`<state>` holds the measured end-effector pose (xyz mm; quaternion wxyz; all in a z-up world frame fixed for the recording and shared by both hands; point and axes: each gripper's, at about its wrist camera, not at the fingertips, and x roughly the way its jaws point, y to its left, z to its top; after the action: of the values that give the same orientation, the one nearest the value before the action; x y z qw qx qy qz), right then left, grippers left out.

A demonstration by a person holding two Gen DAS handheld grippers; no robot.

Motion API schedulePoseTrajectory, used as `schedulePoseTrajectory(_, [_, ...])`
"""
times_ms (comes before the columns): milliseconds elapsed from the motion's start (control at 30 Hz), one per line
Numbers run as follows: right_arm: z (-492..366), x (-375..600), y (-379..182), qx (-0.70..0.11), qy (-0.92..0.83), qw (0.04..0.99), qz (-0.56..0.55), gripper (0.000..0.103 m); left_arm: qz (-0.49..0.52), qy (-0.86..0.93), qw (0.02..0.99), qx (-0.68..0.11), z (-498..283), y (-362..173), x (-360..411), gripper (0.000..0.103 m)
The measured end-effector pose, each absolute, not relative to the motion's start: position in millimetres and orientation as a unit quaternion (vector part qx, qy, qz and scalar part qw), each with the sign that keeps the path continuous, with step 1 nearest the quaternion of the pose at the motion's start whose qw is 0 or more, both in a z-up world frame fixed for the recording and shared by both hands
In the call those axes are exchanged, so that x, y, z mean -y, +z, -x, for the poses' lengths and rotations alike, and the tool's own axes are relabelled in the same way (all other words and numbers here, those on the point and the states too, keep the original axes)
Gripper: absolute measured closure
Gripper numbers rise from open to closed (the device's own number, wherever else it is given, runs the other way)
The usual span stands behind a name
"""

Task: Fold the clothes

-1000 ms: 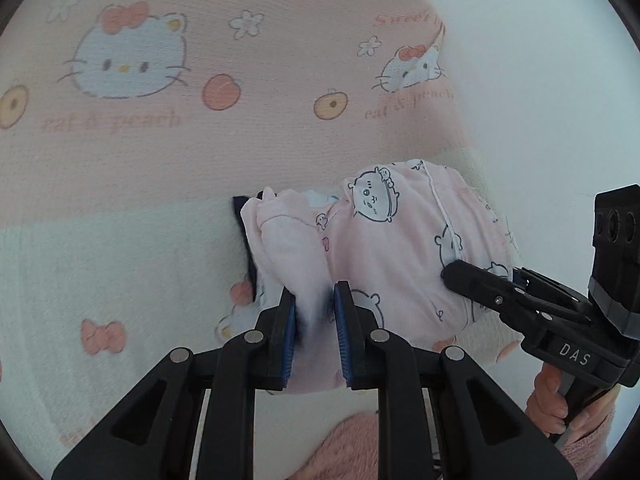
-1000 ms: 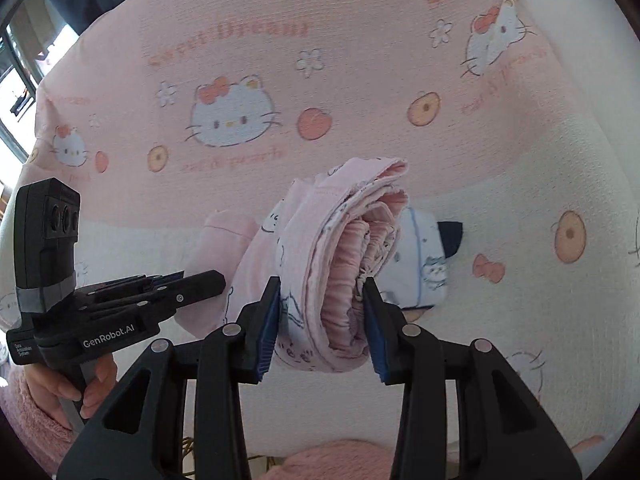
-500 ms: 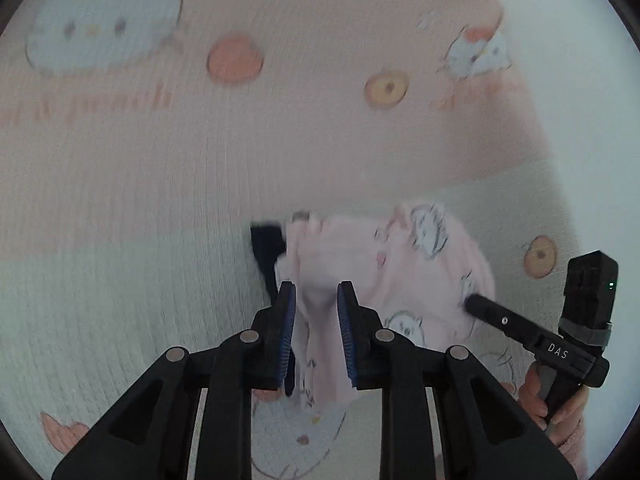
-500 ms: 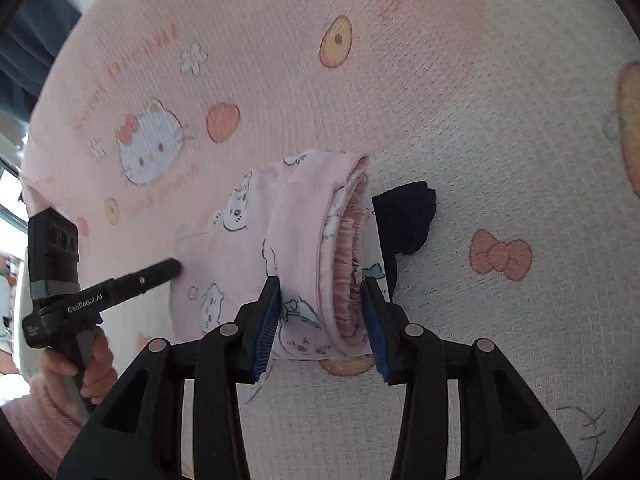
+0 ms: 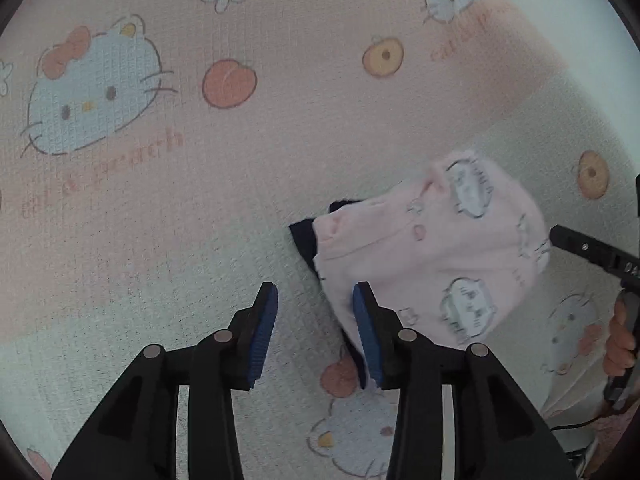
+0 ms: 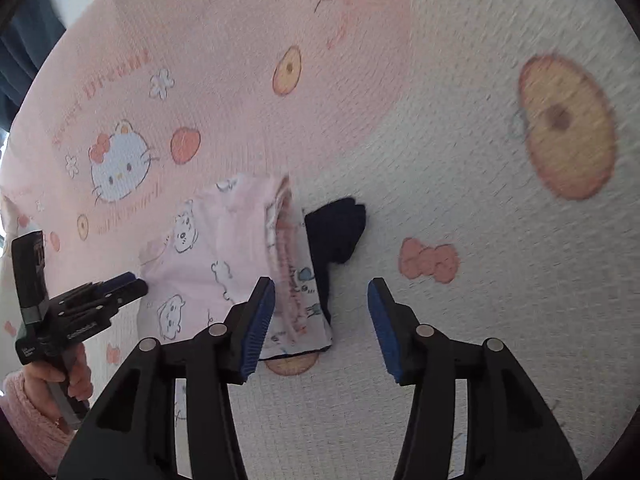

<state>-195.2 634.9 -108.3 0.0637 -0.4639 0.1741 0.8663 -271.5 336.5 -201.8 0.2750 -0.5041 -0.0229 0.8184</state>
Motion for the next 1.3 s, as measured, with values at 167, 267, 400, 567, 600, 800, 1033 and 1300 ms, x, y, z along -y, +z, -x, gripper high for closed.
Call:
schedulePoseTrajectory(167, [212.9, -577.5, -106.2, -0.090, 0.874, 0.026, 0.477, 0.055, 0.504, 0.805, 0.310, -0.039, 258.0, -210.9, -379.4, 0.061])
schedulePoseTrajectory(267, [213.6, -606.5, -141.5, -0.153, 0.840, 0.033, 0.519, 0.053, 0.528, 0.800, 0.279, -0.061, 269.2, -226.2, -364.5, 0.051])
schedulePoseTrajectory(400, [189.4, -611.7, -112.7, -0.156, 0.852, 0.045, 0.497, 0.051, 0.521, 0.815, 0.250, -0.036, 286.6, -211.0, -310.9, 0.045])
schedulePoseTrajectory(567, [182.2, -563.8, -57.9, -0.101, 0.872, 0.042, 0.478, 0.048, 0.500, 0.844, 0.188, -0.043, 293.9, -171.5, -266.7, 0.045])
schedulePoseTrajectory(600, [184.9, -544.9, -47.1, -0.084, 0.877, 0.043, 0.472, 0.038, 0.495, 0.852, 0.165, -0.039, 294.3, -162.1, -256.2, 0.045])
schedulePoseTrajectory(800, [238.1, -433.2, 2.1, -0.033, 0.892, 0.040, 0.448, 0.011, 0.475, 0.878, 0.058, 0.022, 303.0, -117.0, -176.8, 0.044])
schedulePoseTrajectory(1033, [277.4, -325.3, 10.5, -0.030, 0.893, 0.035, 0.448, 0.001, 0.443, 0.894, -0.002, 0.069, 287.6, -44.9, -75.3, 0.036])
schedulePoseTrajectory(1300, [203.2, -204.5, 51.9, -0.006, 0.914, -0.004, 0.406, 0.001, 0.390, 0.918, -0.020, 0.062, 210.4, 40.5, 9.2, 0.035])
